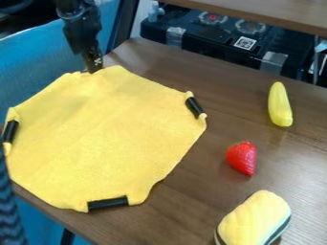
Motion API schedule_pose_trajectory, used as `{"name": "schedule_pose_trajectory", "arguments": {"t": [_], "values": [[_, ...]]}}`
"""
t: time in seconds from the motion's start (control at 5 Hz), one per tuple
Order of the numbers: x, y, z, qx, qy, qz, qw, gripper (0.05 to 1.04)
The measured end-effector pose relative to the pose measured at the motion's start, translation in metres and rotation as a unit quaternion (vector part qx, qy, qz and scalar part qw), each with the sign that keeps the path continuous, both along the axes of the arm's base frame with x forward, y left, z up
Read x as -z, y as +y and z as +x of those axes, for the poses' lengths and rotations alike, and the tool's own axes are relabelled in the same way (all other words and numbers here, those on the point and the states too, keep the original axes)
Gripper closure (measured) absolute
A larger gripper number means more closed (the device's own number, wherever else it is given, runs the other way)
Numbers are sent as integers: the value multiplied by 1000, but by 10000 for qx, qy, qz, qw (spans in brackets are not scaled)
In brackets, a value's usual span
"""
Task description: Fold the cloth from top left to bottom right
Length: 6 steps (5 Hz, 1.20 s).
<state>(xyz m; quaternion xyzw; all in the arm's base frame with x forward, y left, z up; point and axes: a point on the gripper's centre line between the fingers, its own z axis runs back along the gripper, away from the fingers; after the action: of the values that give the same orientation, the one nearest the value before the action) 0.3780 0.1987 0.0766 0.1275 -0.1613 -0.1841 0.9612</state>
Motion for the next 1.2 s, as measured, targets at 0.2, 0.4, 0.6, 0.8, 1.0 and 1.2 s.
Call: {"name": "schedule_pose_trajectory", "arguments": {"t": [0.2, 0.4, 0.6, 0.8, 1.0, 1.2], "values": [[11, 7, 6, -27, 100, 113, 9999, 84], [14, 14, 14, -76, 158, 147, 9997, 84], [18, 19, 20, -117, 196, 195, 9995, 84], [28, 20, 24, -107, 305, 219, 9992, 84], [31, 21, 31, -121, 355, 233, 9990, 84], [37, 24, 35, -172, 432, 269, 9986, 83]]}}
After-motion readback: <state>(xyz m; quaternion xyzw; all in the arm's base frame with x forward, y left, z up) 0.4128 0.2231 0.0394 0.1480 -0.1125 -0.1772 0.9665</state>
